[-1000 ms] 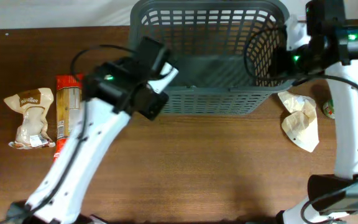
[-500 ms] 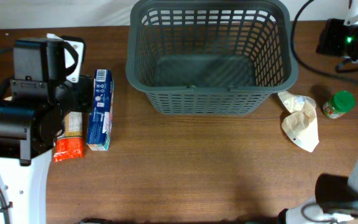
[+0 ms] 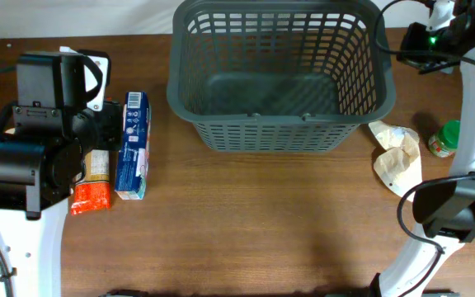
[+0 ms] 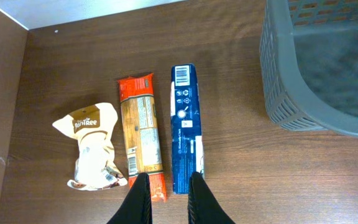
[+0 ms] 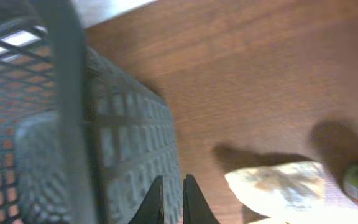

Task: Pack container

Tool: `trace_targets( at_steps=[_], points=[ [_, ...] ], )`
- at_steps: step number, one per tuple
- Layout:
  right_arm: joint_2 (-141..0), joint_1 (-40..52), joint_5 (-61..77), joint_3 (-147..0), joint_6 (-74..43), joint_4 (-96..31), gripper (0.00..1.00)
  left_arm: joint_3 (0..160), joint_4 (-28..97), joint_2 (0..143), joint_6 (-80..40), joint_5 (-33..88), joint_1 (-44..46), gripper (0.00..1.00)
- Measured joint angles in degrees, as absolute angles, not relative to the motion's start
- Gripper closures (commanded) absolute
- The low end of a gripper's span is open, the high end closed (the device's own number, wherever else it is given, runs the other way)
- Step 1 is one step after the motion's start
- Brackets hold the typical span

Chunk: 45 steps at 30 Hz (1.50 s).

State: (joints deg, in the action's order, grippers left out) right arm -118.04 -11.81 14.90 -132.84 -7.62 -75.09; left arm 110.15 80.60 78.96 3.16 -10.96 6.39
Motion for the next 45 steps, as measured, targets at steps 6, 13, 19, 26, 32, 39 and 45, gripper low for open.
trace_targets(
  at_steps=[6, 13, 19, 26, 32, 39, 45],
  points=[
    [-118.0, -10.6, 18.7, -132.9, -7.7, -72.1, 0.96, 110.1, 80.9, 79.0, 3.1, -11.0, 6.4, 0.92],
    [-118.0, -9.9, 22.1, -132.9, -7.8, -69.0, 0.96, 110.1, 80.9, 79.0, 3.1, -11.0, 6.4, 0.92],
    [-118.0, -8.7, 25.5, -132.9, -7.8, -68.6, 0.96, 110.1, 80.9, 79.0, 3.1, -11.0, 6.4, 0.92],
    [-118.0, -8.8, 29.0, -132.9, -7.8, -69.1, 0.96, 110.1, 81.8, 79.0, 3.0, -12.0, 6.4, 0.77],
    [-117.7, -12.3, 32.3, -132.9, -7.7, -69.2, 0.96, 110.1, 82.0, 79.0, 2.5, -14.6, 6.4, 0.6],
    [-110.8, -21.6, 33.5, -132.9, -7.8, -72.7, 0.96, 109.6, 82.0, 79.7, 2.1, -15.5, 6.4, 0.0],
    [-101.2, -31.2, 33.8, -132.9, -7.8, -76.4, 0.85, 107.7, 81.7, 87.1, 2.6, -11.6, 4.2, 0.01]
  ],
)
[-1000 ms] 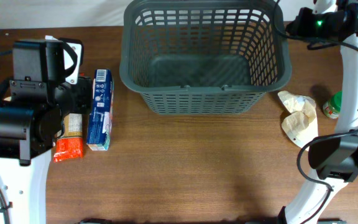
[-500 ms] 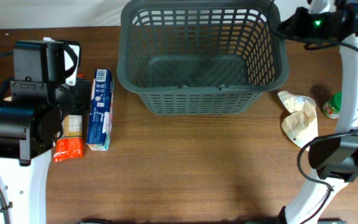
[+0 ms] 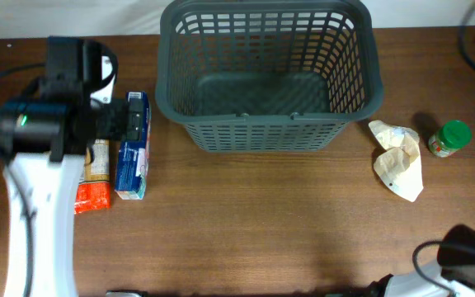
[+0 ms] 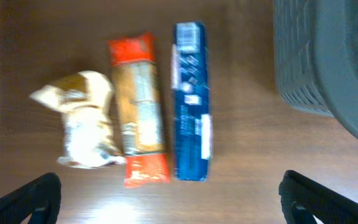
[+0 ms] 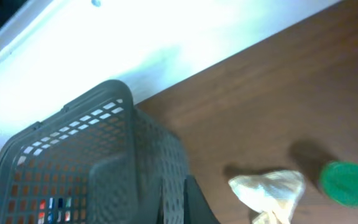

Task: Pack container
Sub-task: 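Grasp the blue box with the left gripper and lift it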

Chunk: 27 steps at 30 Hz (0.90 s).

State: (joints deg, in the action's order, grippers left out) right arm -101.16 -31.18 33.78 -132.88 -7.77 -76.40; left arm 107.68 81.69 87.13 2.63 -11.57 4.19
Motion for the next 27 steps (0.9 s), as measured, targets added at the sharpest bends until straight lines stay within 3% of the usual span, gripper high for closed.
trace_targets(
  at_steps=[2, 3, 4, 5, 16, 27],
  points=[
    [-98.4, -33.8, 33.8, -132.9, -7.9, -79.0, 0.55, 107.6, 81.6, 90.8, 3.7, -7.8, 1.9, 0.01],
    [-97.8, -34.4, 33.8, -132.9, -7.7, -79.4, 0.47, 107.6, 81.6, 92.5, 4.1, -6.2, 0.8, 0.01],
    [-96.9, -35.3, 33.9, -132.9, -7.9, -80.1, 0.15, 107.5, 81.6, 94.8, 4.5, -4.6, -0.6, 0.01],
    [-96.2, -36.1, 34.0, -132.9, -7.7, -80.7, 0.01, 107.5, 81.4, 97.0, 5.0, -3.0, -2.0, 0.01],
    [-95.2, -38.8, 32.2, -132.9, -7.7, -81.7, 0.01, 107.4, 80.7, 119.1, 11.2, 7.7, -7.8, 0.01],
    [-95.2, -38.8, 31.5, -132.9, -7.8, -81.7, 0.01, 106.8, 73.2, 126.8, 11.7, 2.1, -4.4, 0.0]
  ],
)
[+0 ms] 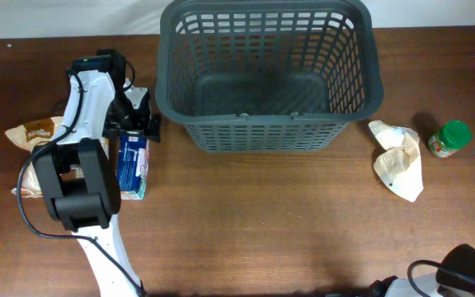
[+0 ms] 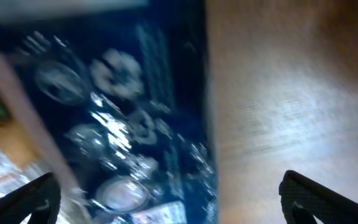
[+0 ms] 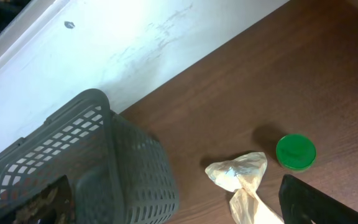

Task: Pack container
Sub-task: 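Grasp the blue box with the left gripper and lift it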

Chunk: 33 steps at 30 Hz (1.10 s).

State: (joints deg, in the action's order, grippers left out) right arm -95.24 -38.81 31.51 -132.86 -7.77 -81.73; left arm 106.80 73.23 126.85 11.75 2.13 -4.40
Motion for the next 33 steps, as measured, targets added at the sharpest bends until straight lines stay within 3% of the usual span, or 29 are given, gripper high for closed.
trace_targets(
  at_steps=[5, 7, 8, 11, 15, 16, 26, 33],
  points=[
    [-95.2, -38.8, 31.4, -132.9, -7.8, -81.7, 0.01, 106.8, 71.3, 126.9, 11.3, 0.4, -4.6, 0.01],
    [-95.2, -38.8, 31.4, -132.9, -7.7, -81.7, 0.01, 106.8, 70.8, 127.4, 11.2, -0.1, -4.6, 0.08],
    [-95.3, -38.8, 31.4, -132.9, -7.7, -81.7, 0.01, 106.8, 70.8, 127.8, 11.1, -0.1, -4.6, 0.16],
    [-95.2, -38.8, 31.3, -132.9, -7.8, -81.7, 0.01, 106.8, 70.8, 130.1, 10.7, 0.0, -4.6, 0.54],
    [-95.2, -38.8, 31.3, -132.9, -7.7, -81.7, 0.01, 106.8, 70.7, 131.8, 10.8, 0.2, -4.6, 0.92],
    [-95.2, -38.8, 31.3, -132.9, -7.8, -81.7, 0.01, 106.9, 70.7, 131.8, 10.7, 0.2, -4.6, 0.98],
    [-95.3, -38.8, 31.3, -132.9, -7.7, -81.7, 0.01, 115.1, 80.8, 133.2, 10.7, 0.2, -4.6, 0.98],
    [-95.3, -38.8, 31.3, -132.9, -7.8, -81.9, 0.01, 154.8, 92.3, 134.4, 10.7, 0.2, -4.3, 0.98]
  ],
)
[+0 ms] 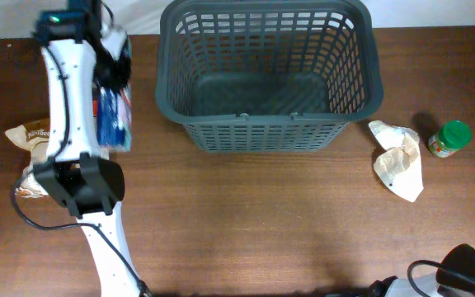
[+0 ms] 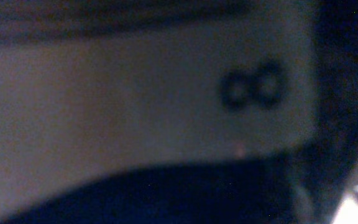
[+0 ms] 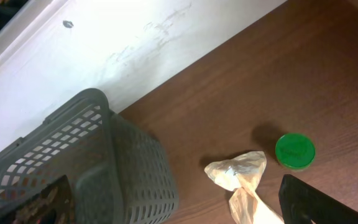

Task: Pack container
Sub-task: 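Grasp the blue box with the left gripper and lift it, then carry the blue box into the basket and release it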

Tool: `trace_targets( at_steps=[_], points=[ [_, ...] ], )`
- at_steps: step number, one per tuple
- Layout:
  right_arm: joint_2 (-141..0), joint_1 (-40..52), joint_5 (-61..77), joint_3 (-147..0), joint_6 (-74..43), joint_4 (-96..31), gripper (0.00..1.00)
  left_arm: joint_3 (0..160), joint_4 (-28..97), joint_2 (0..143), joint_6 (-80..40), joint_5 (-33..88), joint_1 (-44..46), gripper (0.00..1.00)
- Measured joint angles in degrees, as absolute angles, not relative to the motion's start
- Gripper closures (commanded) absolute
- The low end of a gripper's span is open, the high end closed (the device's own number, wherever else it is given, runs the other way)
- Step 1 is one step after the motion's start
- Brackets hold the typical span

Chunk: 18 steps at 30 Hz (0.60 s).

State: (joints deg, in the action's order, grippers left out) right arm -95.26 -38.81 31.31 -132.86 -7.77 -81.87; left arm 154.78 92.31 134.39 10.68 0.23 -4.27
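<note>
The blue box (image 1: 112, 115) hangs blurred above the table, left of the grey basket (image 1: 266, 21), with my left gripper (image 1: 110, 62) shut on its upper end. In the left wrist view the blue box (image 2: 166, 199) fills the frame, dark and out of focus, and the fingers are hidden. My right gripper (image 3: 173, 199) is open, high above the table's right side, its dark fingers (image 3: 309, 202) far apart at the frame's lower corners. The basket (image 3: 104, 162) shows empty from overhead.
A crumpled pale bag (image 1: 398, 161) and a green-lidded jar (image 1: 449, 138) lie right of the basket; the bag (image 3: 241, 177) and jar (image 3: 295, 150) also show below the right wrist. A tan snack bag (image 1: 30, 132) lies at the left, behind my left arm.
The blue box was lying on the table with my open left gripper down at it. Now it is off the table, higher and nearer the back edge, gripped. The right side has not changed.
My left gripper was shut above the row of packs and the right was shut at the basket's right wall. Then the basket stood a little further left, the right arm was drawn back and the left was open. The left went down onto the blue box and now holds it raised.
</note>
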Motion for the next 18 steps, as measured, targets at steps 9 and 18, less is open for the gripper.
trace_targets(
  at_steps=[9, 18],
  points=[
    [-95.3, -38.8, 31.3, -132.9, -7.7, -81.9, 0.01, 178.5, 86.6, 128.7, 19.5, 5.2, 1.0, 0.98],
    [-95.3, -38.8, 31.3, -132.9, -7.8, -81.9, 0.01, 178.8, 79.9, 120.6, 49.5, 9.9, 17.1, 0.98]
  ],
)
